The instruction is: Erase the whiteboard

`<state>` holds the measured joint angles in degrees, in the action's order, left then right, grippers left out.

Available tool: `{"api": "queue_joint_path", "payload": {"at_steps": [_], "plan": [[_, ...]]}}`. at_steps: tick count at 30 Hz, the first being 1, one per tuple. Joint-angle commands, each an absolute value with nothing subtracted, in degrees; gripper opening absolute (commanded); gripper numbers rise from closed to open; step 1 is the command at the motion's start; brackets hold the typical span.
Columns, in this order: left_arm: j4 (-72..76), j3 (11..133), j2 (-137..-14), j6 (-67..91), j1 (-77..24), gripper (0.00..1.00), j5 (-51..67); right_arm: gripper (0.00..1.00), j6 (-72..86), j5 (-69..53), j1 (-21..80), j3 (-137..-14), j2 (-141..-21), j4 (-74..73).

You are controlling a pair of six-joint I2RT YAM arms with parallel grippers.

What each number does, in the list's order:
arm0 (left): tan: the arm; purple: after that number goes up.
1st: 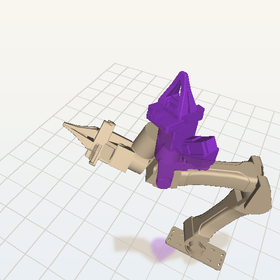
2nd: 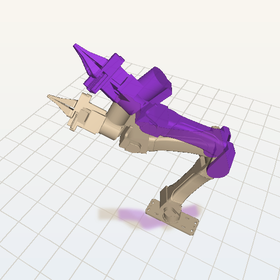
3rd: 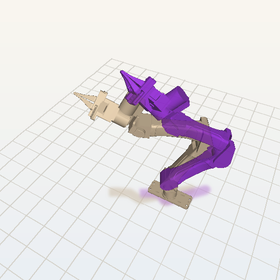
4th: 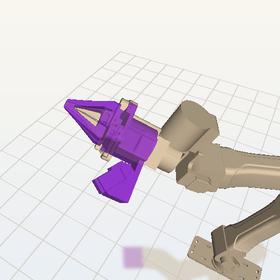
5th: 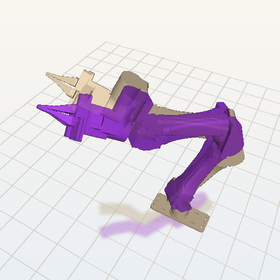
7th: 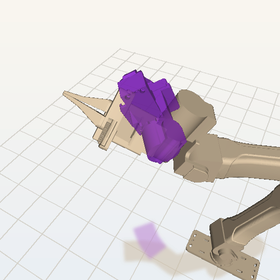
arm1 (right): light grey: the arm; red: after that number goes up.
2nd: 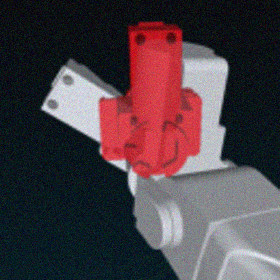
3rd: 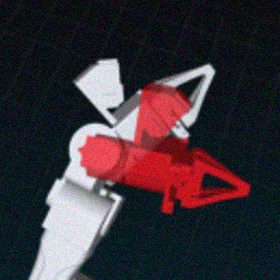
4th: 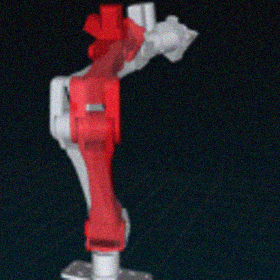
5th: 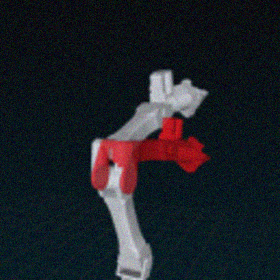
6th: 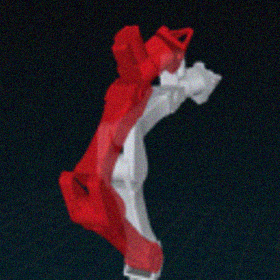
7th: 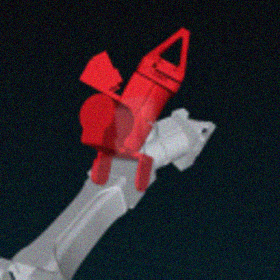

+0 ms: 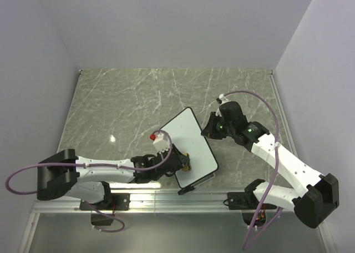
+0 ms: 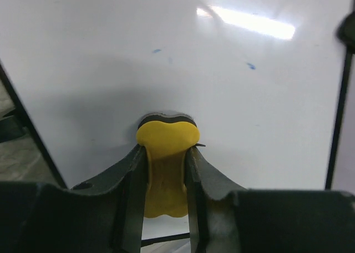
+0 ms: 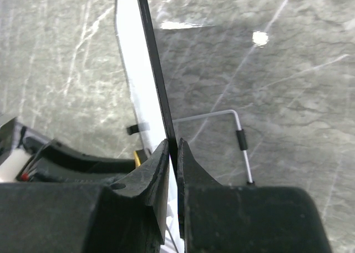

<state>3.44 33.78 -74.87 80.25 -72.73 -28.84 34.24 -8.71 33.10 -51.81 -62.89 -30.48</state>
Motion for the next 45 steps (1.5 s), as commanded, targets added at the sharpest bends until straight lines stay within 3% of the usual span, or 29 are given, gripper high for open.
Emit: {"api": "queue_joint_path", "payload": {"at_steps": [1,15,21,34,45], "plan": [[9.49,38.05,-79.53,79.54,-74.00,0.00,-27.34,0.00,36.47,-13.80,34.10,-52.39,-62.58,-30.41],[2.74,46.05,-78.58,76.20,-74.97,0.00,-29.97,0.00,37.97,-13.45,34.10,-49.92,-59.94,-29.53],[-0.97,38.52,-74.36,80.76,-75.41,0.00,-31.64,0.00,38.32,-13.18,34.19,-49.83,-59.85,-28.83],[-2.81,33.49,-85.87,90.44,-76.64,0.00,-34.19,0.00,36.39,-13.80,34.19,-51.42,-61.44,-30.50],[-5.54,47.89,-87.97,81.30,-76.64,0.00,-36.92,0.00,36.21,-14.50,34.19,-50.62,-61.70,-29.88]]}}
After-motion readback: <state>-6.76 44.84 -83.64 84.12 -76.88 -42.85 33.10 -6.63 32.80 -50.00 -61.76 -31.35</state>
